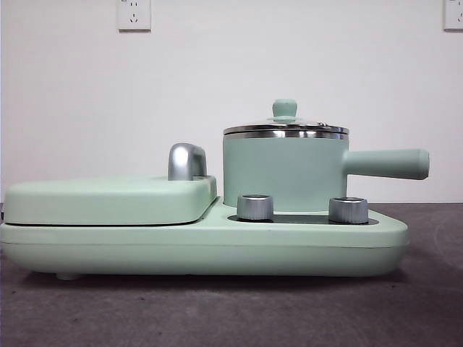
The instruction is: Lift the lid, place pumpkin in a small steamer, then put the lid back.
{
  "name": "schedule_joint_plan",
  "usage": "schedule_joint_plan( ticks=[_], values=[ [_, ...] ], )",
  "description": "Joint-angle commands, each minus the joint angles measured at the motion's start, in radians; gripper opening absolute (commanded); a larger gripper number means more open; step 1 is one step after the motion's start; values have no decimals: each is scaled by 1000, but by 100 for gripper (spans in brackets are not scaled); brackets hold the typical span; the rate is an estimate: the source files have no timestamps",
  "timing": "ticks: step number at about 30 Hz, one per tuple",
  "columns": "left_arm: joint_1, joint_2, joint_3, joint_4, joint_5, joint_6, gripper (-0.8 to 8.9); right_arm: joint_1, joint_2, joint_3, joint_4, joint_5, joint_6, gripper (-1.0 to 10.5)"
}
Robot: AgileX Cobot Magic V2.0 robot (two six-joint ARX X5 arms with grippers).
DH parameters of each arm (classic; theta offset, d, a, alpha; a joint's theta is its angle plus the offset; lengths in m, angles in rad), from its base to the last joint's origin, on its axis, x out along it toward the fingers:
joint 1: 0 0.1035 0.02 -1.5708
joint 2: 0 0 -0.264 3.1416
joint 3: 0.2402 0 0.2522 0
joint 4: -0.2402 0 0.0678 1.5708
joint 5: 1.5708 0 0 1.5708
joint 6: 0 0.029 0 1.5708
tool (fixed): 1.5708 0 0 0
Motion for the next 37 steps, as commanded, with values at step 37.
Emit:
schedule_joint_plan(
  ticks=[37],
  values=[
    [-2,-2,-19,-4,0,-5,6,1,-2,-16,-43,7,-147,26]
  ],
)
